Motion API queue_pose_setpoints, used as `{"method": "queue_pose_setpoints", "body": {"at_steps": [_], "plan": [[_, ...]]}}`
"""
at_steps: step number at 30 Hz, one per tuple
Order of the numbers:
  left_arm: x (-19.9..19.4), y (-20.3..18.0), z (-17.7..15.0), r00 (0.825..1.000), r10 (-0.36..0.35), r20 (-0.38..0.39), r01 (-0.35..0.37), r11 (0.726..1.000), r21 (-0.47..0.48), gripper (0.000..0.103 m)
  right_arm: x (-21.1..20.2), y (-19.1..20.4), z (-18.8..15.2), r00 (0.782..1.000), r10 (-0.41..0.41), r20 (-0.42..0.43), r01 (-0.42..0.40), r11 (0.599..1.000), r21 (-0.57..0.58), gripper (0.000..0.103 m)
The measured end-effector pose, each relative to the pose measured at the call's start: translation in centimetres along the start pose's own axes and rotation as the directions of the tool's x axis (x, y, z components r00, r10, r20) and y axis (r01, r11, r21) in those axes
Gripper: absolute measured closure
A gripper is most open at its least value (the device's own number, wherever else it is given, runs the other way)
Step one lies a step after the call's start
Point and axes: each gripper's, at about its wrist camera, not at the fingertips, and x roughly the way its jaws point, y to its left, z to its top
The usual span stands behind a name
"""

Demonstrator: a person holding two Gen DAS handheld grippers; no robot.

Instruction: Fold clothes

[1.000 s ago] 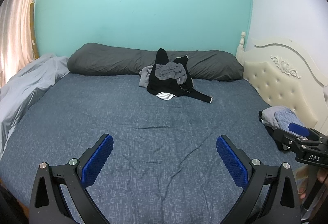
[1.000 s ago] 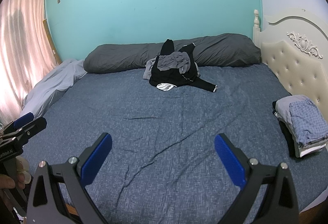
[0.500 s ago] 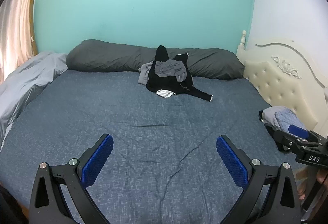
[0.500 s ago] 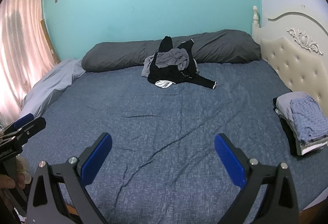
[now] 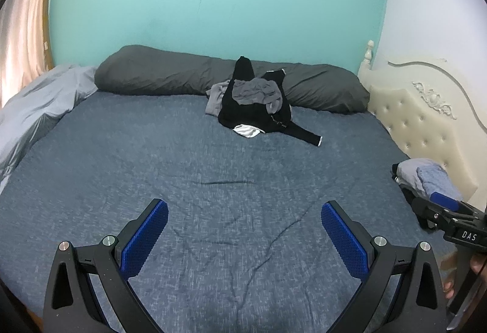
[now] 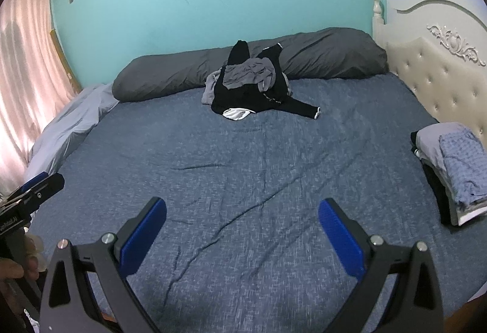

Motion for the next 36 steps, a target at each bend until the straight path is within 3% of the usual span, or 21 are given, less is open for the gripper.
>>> {"method": "queue_pose_setpoints", "body": {"at_steps": [16,31,36], "plan": [[10.9,1.7,3.4,1.0,0.014,-0.022,-0.015,0.999,-0.045,0.0,10.7,-2.6,4.7,1.0,-0.004,-0.025,0.004,1.0,0.008,0.002],[27.9,5.2,6.9,0.997,0.064,-0.049,-0.069,0.991,-0.111,0.0,28.6,-6.2,12.4,0.999,-0.005,-0.042,0.003,0.999,-0.032,0.002],[32.9,6.7,7.2,0.992,0.081,-0.096,-0.095,0.985,-0.146,0.0,34.5,-7.5,14.3,0.999,-0.015,-0.051,0.014,1.0,-0.015,0.002]]}}
